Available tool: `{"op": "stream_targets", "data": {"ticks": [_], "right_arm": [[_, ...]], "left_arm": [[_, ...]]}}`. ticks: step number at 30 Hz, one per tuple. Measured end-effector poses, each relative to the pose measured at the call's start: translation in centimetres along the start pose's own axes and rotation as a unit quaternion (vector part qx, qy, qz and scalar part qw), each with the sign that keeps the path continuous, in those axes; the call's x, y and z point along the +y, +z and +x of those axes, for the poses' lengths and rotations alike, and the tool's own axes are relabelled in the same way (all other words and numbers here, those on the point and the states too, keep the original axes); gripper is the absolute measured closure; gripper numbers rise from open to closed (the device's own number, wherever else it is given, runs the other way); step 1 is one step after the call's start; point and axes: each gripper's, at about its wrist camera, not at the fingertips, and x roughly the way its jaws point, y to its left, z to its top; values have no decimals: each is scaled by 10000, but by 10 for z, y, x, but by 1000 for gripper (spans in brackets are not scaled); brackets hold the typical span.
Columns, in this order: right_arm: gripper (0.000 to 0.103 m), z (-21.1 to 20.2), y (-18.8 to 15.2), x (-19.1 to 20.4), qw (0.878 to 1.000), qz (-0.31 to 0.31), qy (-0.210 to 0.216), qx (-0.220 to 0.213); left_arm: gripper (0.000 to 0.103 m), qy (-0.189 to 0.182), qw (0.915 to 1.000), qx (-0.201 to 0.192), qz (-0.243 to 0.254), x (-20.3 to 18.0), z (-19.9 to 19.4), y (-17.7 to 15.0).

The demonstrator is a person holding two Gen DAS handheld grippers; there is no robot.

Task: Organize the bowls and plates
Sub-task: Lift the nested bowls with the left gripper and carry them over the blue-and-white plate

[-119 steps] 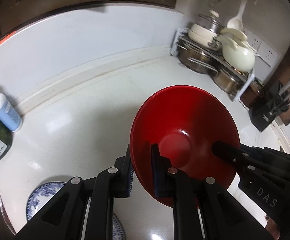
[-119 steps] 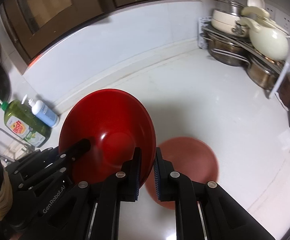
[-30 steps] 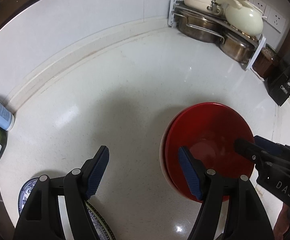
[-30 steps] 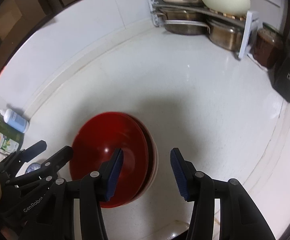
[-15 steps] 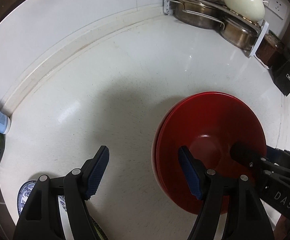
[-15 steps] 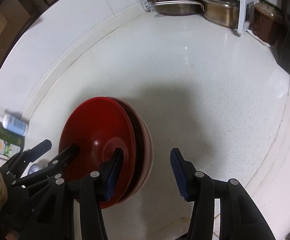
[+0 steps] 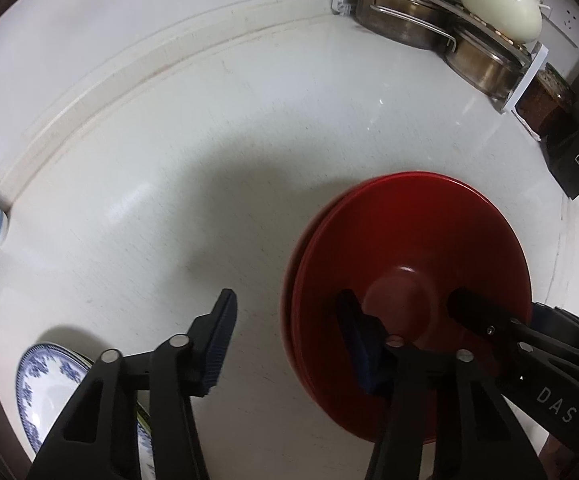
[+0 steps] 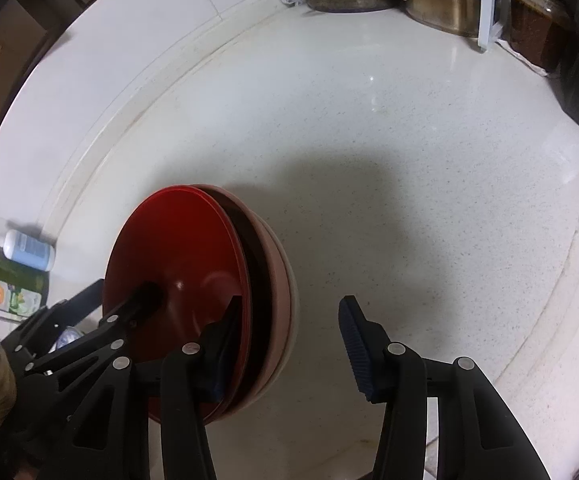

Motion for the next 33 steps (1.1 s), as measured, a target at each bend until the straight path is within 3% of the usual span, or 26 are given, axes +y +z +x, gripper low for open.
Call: {"op": "stream_targets", "data": {"ticks": [6, 9, 21, 33], "right_arm": [[68, 1, 2, 0, 9998, -124, 154, 104], [75, 1, 2, 2, 9994, -218, 221, 163], [77, 2, 5, 6, 9985, -450, 142, 294], [78, -23, 5, 21, 9962, -845, 183, 119]], "left_arm": [[73, -295, 9993, 84, -200, -2, 1, -1], [75, -388, 9986, 105, -337, 1, 2, -1], [76, -280, 9975, 99, -645, 2, -4, -7], [76, -274, 9938, -320, -1031, 23, -43, -21]]}}
